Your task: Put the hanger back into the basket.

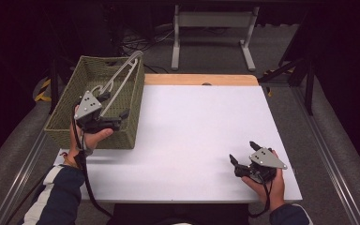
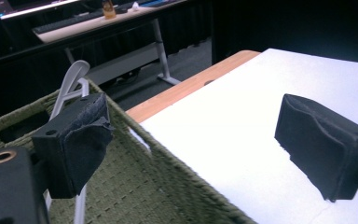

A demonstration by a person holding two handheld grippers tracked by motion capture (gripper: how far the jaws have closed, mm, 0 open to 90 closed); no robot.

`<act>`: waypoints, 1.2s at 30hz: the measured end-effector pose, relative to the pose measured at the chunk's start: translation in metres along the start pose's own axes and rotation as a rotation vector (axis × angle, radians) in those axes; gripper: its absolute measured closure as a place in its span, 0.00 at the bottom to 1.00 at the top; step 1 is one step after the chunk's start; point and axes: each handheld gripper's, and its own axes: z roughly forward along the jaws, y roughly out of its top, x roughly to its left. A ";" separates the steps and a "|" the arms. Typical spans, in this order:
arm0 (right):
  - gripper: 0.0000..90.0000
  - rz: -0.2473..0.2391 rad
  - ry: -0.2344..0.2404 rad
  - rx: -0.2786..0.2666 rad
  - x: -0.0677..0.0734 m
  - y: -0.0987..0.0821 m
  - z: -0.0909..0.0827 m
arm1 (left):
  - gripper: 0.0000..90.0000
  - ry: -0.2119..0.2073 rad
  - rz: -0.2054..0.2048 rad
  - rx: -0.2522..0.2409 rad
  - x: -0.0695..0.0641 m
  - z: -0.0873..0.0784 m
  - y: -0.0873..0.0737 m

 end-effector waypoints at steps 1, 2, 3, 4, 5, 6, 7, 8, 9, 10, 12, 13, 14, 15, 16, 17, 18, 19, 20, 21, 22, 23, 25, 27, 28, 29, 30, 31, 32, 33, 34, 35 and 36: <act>0.18 -0.001 0.000 -0.001 0.000 0.000 0.000 | 0.13 -0.012 0.011 -0.014 -0.005 -0.001 -0.002; 0.18 -0.003 0.000 0.000 0.001 0.000 0.000 | 0.13 -0.027 0.012 -0.021 -0.009 -0.003 -0.003; 0.18 -0.005 0.003 0.000 0.001 0.000 0.001 | 0.12 -0.032 0.013 -0.026 -0.012 -0.003 -0.005; 0.18 -0.006 0.003 0.001 0.001 0.000 0.001 | 0.12 -0.038 0.016 -0.030 -0.015 -0.004 -0.006; 0.18 -0.006 0.005 0.001 0.002 0.000 0.001 | 0.11 -0.048 0.025 -0.039 -0.019 -0.005 -0.007; 0.18 -0.008 0.007 0.004 0.002 0.000 0.002 | 0.11 -0.061 0.026 -0.044 -0.022 -0.007 -0.008; 0.18 -0.010 0.009 0.003 0.003 0.000 0.002 | 0.11 -0.067 0.027 -0.053 -0.026 -0.008 -0.009; 0.18 -0.013 0.008 0.003 0.004 0.000 0.002 | 0.11 -0.067 0.027 -0.053 -0.026 -0.008 -0.009; 0.18 -0.013 0.008 0.003 0.004 0.000 0.002 | 0.11 -0.075 0.035 -0.058 -0.030 -0.010 -0.009; 0.18 -0.018 0.008 0.002 0.004 0.001 0.002 | 0.10 -0.083 0.041 -0.074 -0.034 -0.012 -0.010; 0.18 -0.021 0.008 -0.002 0.005 0.001 0.003 | 0.11 -0.102 0.044 -0.076 -0.042 -0.014 -0.012; 0.18 -0.023 0.011 0.000 0.005 0.001 0.003 | 0.11 -0.124 0.055 -0.084 -0.049 -0.015 -0.015; 0.18 -0.024 0.012 0.001 0.006 0.001 0.003 | 0.11 -0.134 0.067 -0.082 -0.053 -0.015 -0.016; 0.18 -0.024 0.012 0.000 0.006 0.001 0.003 | 0.11 -0.140 0.078 -0.076 -0.058 -0.015 -0.018; 0.18 -0.025 0.011 -0.001 0.006 0.001 0.003 | 0.11 -0.141 0.093 -0.072 -0.062 -0.016 -0.020; 0.18 -0.025 0.011 -0.001 0.006 0.001 0.003 | 0.11 -0.141 0.093 -0.072 -0.062 -0.016 -0.020; 0.18 -0.024 0.010 -0.005 0.006 0.002 0.003 | 0.11 -0.154 0.101 -0.072 -0.066 -0.017 -0.022; 0.18 -0.025 0.010 -0.008 0.007 0.002 0.003 | 0.11 -0.161 0.108 -0.068 -0.069 -0.017 -0.023; 0.18 -0.027 0.012 -0.012 0.007 0.002 0.003 | 0.11 -0.170 0.098 -0.068 -0.072 -0.017 -0.025; 0.18 -0.027 0.013 -0.014 0.008 0.003 0.002 | 0.11 -0.185 0.093 -0.066 -0.075 -0.017 -0.028; 0.18 -0.030 0.014 -0.019 0.009 0.003 0.002 | 0.11 -0.191 0.098 -0.058 -0.077 -0.017 -0.031; 0.18 -0.029 0.017 -0.021 0.009 0.004 0.002 | 0.11 -0.198 0.105 -0.052 -0.081 -0.017 -0.034; 0.17 -0.032 0.026 -0.037 0.011 0.005 0.003 | 0.11 -0.205 0.120 -0.035 -0.086 -0.017 -0.041; 0.17 -0.042 0.033 -0.047 0.013 0.007 0.003 | 0.11 -0.206 0.135 -0.014 -0.089 -0.016 -0.047; 0.17 -0.043 0.038 -0.053 0.014 0.008 0.003 | 0.11 -0.217 0.133 0.004 -0.091 -0.016 -0.052; 0.17 -0.048 0.043 -0.059 0.016 0.009 0.004 | 0.11 -0.217 0.140 0.012 -0.091 -0.016 -0.055; 0.17 -0.052 0.045 -0.061 0.017 0.010 0.005 | 0.11 -0.217 0.132 0.018 -0.091 -0.017 -0.059; 0.17 -0.052 0.045 -0.061 0.017 0.010 0.005 | 0.11 -0.217 0.132 0.018 -0.091 -0.017 -0.059; 0.16 -0.063 0.054 -0.067 0.021 0.013 0.007 | 0.11 -0.222 0.122 0.019 -0.090 -0.017 -0.062; 0.16 -0.068 0.059 -0.072 0.023 0.014 0.008 | 0.11 -0.219 0.115 0.025 -0.090 -0.018 -0.066; 0.16 -0.073 0.065 -0.074 0.024 0.015 0.009 | 0.11 -0.206 0.120 0.031 -0.088 -0.020 -0.073; 0.16 -0.073 0.065 -0.074 0.024 0.015 0.009 | 0.11 -0.206 0.120 0.031 -0.088 -0.020 -0.073; 0.16 -0.080 0.071 -0.078 0.026 0.016 0.010 | 0.11 -0.210 0.101 0.045 -0.087 -0.020 -0.077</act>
